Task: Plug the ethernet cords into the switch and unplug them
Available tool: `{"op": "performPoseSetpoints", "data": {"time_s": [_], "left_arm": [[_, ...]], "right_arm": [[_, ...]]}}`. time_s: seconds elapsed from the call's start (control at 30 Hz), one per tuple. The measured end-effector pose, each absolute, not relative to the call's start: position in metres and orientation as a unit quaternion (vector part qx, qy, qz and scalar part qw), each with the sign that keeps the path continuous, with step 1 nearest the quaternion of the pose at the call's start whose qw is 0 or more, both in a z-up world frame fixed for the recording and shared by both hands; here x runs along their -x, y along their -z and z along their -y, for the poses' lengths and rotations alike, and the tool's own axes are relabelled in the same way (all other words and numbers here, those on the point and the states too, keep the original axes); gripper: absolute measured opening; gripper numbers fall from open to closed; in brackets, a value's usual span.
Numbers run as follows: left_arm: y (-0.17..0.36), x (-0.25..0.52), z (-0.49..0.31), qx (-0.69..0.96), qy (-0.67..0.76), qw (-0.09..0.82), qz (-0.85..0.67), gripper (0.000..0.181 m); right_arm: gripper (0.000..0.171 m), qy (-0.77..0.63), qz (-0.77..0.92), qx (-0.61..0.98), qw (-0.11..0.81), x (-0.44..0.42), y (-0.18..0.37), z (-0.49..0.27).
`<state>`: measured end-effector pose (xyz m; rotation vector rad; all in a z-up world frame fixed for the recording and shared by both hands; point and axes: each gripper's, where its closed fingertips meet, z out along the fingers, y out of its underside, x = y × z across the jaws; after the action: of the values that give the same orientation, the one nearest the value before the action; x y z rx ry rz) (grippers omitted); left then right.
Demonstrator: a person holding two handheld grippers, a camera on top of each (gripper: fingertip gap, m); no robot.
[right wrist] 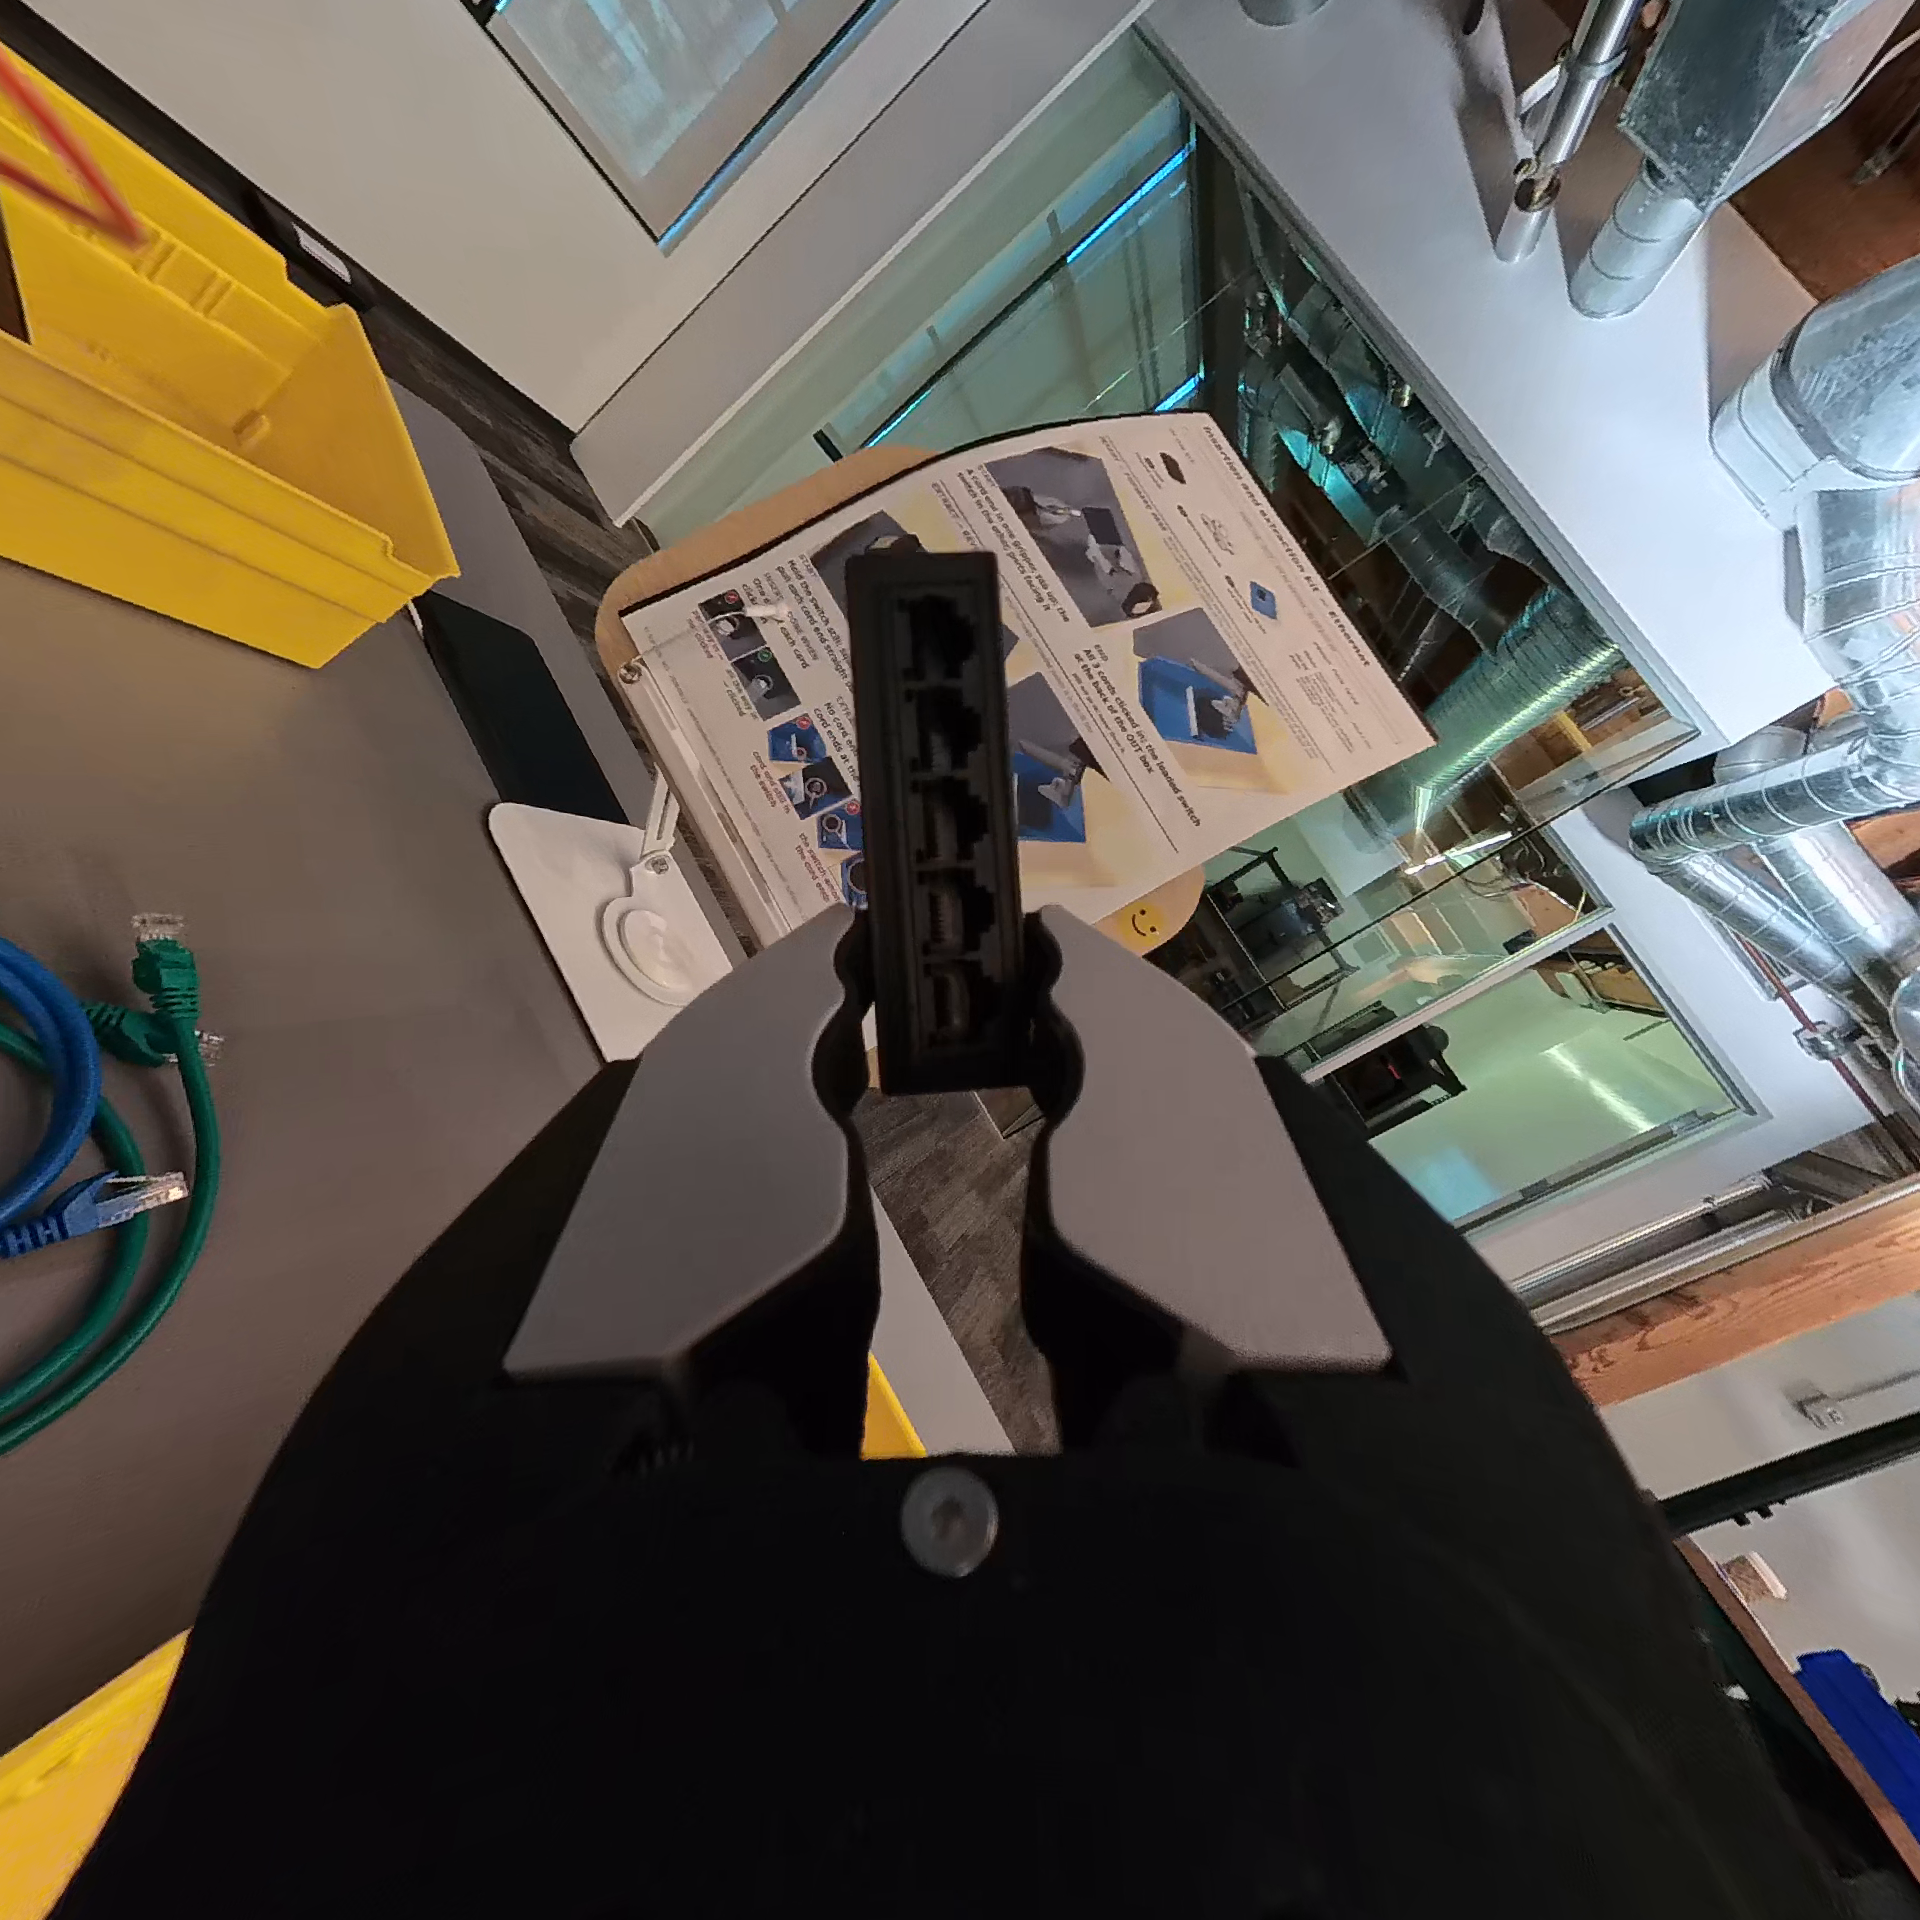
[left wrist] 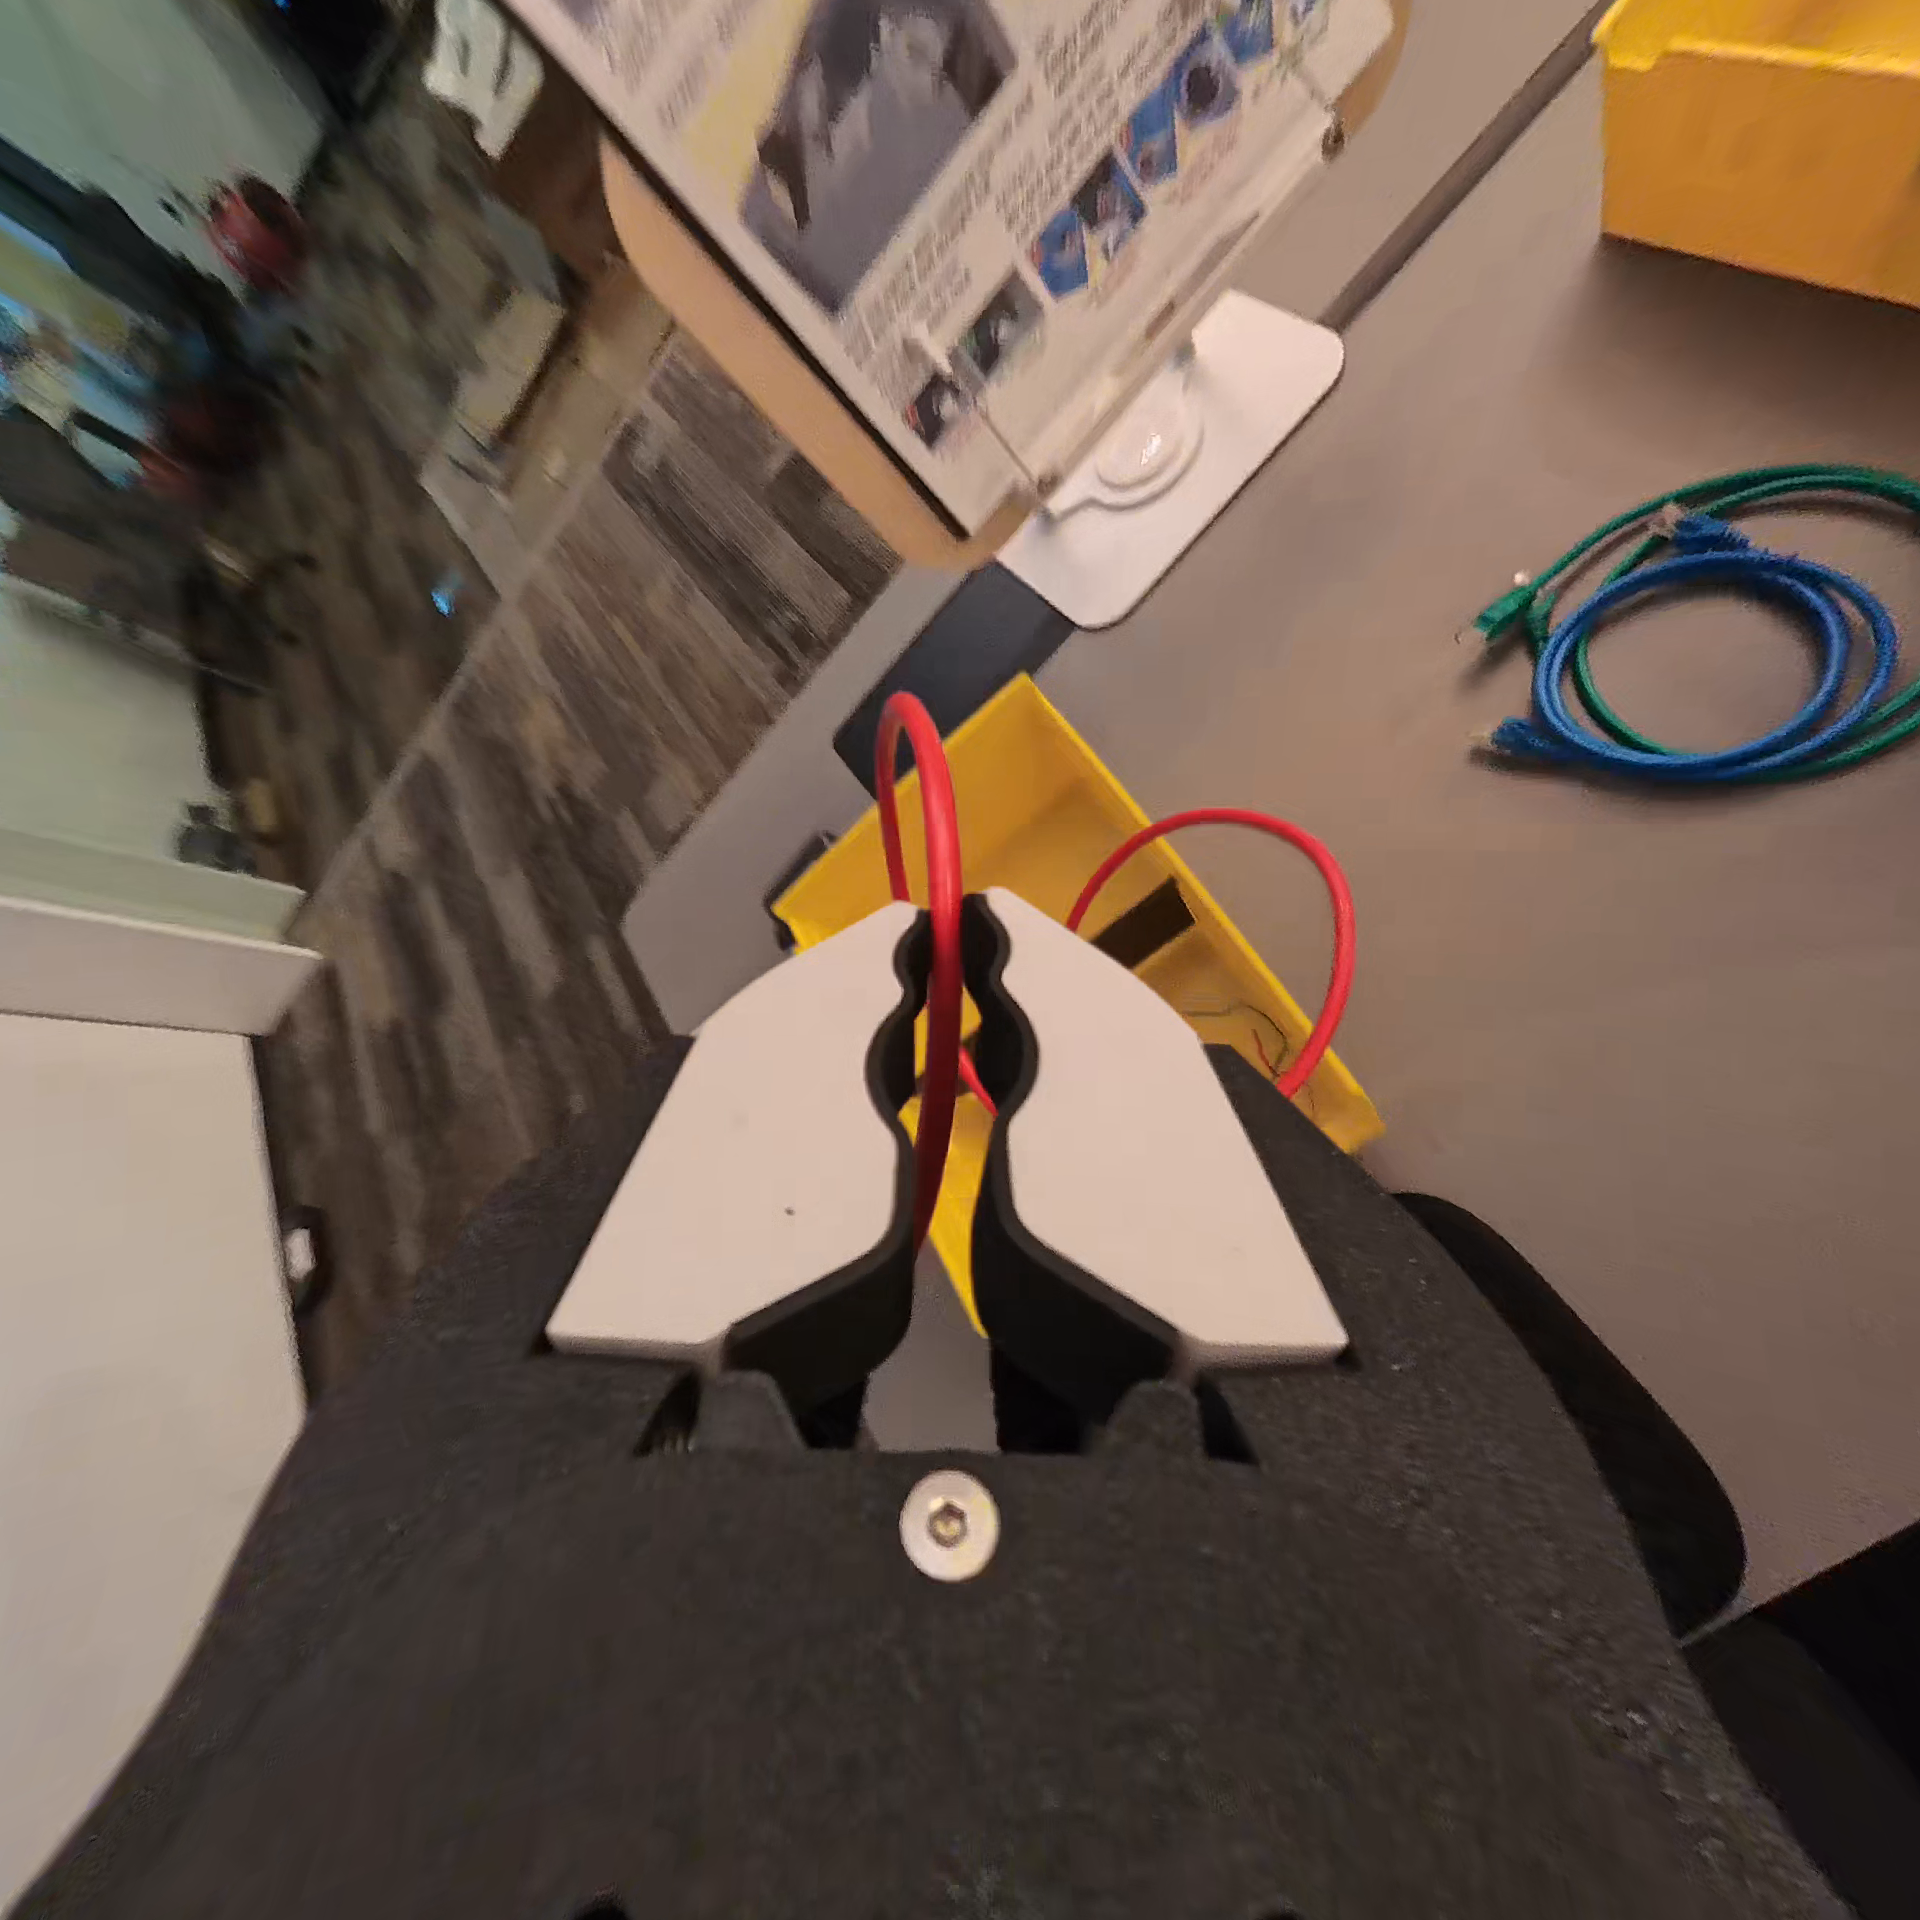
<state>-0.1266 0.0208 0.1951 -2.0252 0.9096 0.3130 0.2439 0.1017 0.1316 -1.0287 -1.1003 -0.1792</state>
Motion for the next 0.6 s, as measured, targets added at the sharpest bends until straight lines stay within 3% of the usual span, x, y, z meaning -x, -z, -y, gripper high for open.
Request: {"op": "performPoseSetpoints", "data": {"time_s": [0.17,0.27,0.4,0.6], "left_arm": [[-0.254,0.076,-0.023,0.795,-0.137,0.431,-0.404,0.005],[-0.256,0.035,-0.021,0.781,-0.113,0.426,-0.442,0.005],[-0.203,-0.016,-0.025,0.760,-0.087,0.422,-0.487,0.005],[-0.074,-0.092,-0.030,0.752,-0.017,0.395,-0.528,0.005]], "right_arm": [[0.028,0.085,0.487,0.474,0.728,-0.250,-0.133,-0.106],[0.028,0.081,0.481,0.478,0.731,-0.255,-0.135,-0.107],[0.028,0.079,0.473,0.482,0.733,-0.262,-0.138,-0.108],[0.028,0.067,0.467,0.484,0.737,-0.265,-0.140,-0.107]]}}
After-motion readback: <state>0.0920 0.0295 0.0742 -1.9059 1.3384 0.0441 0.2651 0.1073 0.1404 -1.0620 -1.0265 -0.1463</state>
